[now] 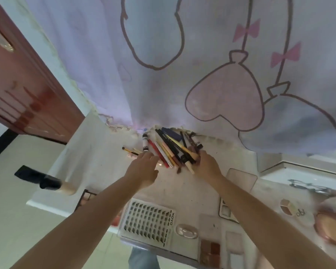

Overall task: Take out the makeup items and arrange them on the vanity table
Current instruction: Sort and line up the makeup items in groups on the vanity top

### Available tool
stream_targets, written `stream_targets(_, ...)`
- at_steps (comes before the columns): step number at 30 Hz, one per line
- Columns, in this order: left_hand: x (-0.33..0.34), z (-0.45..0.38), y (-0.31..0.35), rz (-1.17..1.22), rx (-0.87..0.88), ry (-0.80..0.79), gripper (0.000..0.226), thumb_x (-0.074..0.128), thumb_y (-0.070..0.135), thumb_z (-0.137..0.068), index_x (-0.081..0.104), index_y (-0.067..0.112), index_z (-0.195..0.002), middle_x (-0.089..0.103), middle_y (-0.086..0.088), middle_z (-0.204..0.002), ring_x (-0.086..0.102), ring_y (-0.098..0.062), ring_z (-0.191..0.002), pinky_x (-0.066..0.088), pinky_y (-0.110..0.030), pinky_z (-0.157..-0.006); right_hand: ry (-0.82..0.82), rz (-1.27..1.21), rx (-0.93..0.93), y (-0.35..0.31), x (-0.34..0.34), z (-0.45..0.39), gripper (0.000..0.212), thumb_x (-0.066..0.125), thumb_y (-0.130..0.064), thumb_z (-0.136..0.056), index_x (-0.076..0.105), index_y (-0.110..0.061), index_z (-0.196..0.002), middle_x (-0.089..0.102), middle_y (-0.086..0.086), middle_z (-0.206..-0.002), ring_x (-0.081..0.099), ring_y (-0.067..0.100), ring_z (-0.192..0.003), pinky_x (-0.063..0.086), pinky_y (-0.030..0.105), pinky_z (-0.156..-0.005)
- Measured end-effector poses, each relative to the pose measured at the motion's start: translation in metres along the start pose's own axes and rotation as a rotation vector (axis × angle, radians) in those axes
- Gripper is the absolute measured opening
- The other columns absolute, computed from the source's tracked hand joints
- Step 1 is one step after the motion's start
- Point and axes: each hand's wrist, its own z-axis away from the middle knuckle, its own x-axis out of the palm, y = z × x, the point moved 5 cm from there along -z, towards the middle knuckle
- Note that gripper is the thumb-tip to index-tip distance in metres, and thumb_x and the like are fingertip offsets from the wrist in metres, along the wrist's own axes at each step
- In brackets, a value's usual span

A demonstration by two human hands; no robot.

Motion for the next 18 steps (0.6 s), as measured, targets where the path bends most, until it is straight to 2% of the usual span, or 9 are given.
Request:
stream_targets(2, -0.005, -0.008, -0.016, 0.016, 0.069, -0.016, 0.046, 0.046, 0.024, -0.092, 0.035, 0.016, -0.136, 0.038, -0.006, -0.140, 0.030, -0.023, -0.132, 0.031, -0.033, -0.106, 0.025, 0.017, 0.047, -0.003, 0.006, -0.005, 0.051, 0.064, -0.035, -0.081, 0.046, -0.006, -0.119, 0.061, 0.010, -0.110, 0.058, 0.028, -0.104, 0.046, 0.033, -0.085)
stream_targets(5, -0.009, -0.019, -0.032, 0.009, 0.176, -0.063, 0.045, 0.045, 0.024, -0.092, 0.036, 0.015, -0.136, 0.040, -0.006, -0.137, 0.032, -0.022, -0.131, 0.031, -0.032, -0.107, 0.094, 0.012, 0.182, -0.002, 0.006, -0.010, 0.033, 0.059, -0.030, -0.084, 0.051, -0.005, -0.105, 0.063, 0.010, -0.100, 0.060, 0.028, -0.094, 0.046, 0.031, -0.075)
stream_targets(8, -0.012, -0.027, -0.040, 0.017, 0.258, -0.110, 0.042, 0.044, 0.022, -0.093, 0.038, 0.015, -0.134, 0.043, -0.006, -0.134, 0.036, -0.022, -0.127, 0.035, -0.032, -0.105, 0.112, 0.148, 0.261, -0.002, 0.005, -0.009, 0.023, 0.053, -0.023, -0.087, 0.055, -0.002, -0.097, 0.064, 0.013, -0.097, 0.060, 0.028, -0.090, 0.042, 0.028, -0.066)
stream_targets(10, -0.015, -0.032, -0.037, 0.031, 0.305, -0.120, 0.040, 0.044, 0.021, -0.092, 0.040, 0.015, -0.132, 0.044, -0.005, -0.134, 0.038, -0.021, -0.125, 0.036, -0.032, -0.104, 0.136, 0.198, 0.290, -0.001, 0.002, -0.004, 0.022, 0.051, -0.020, -0.086, 0.056, -0.001, -0.097, 0.062, 0.014, -0.098, 0.058, 0.028, -0.091, 0.040, 0.027, -0.066)
stream_targets(13, -0.020, -0.036, -0.025, 0.051, 0.370, -0.131, 0.039, 0.044, 0.017, -0.091, 0.042, 0.013, -0.130, 0.045, -0.006, -0.132, 0.039, -0.021, -0.123, 0.036, -0.032, -0.103, 0.246, 0.149, 0.325, 0.001, -0.013, 0.015, 0.027, 0.050, -0.023, -0.086, 0.059, 0.001, -0.092, 0.060, 0.014, -0.096, 0.055, 0.026, -0.086, 0.038, 0.026, -0.067)
stream_targets(16, -0.028, -0.035, -0.006, 0.077, 0.415, -0.130, 0.045, 0.047, 0.021, -0.091, 0.036, 0.013, -0.133, 0.041, -0.006, -0.135, 0.038, -0.020, -0.125, 0.034, -0.030, -0.101, 0.305, 0.075, 0.293, -0.007, -0.035, 0.035, 0.026, 0.045, -0.019, -0.086, 0.060, 0.002, -0.089, 0.062, 0.013, -0.094, 0.055, 0.025, -0.082, 0.042, 0.030, -0.069)
stream_targets(18, -0.034, -0.032, 0.009, 0.097, 0.444, -0.127, 0.054, 0.049, 0.029, -0.090, 0.030, 0.014, -0.138, 0.036, -0.005, -0.140, 0.033, -0.020, -0.129, 0.032, -0.031, -0.103, 0.328, 0.036, 0.193, -0.026, -0.052, 0.047, 0.020, 0.042, -0.012, -0.089, 0.056, 0.002, -0.085, 0.063, 0.017, -0.089, 0.055, 0.028, -0.079, 0.038, 0.030, -0.065)
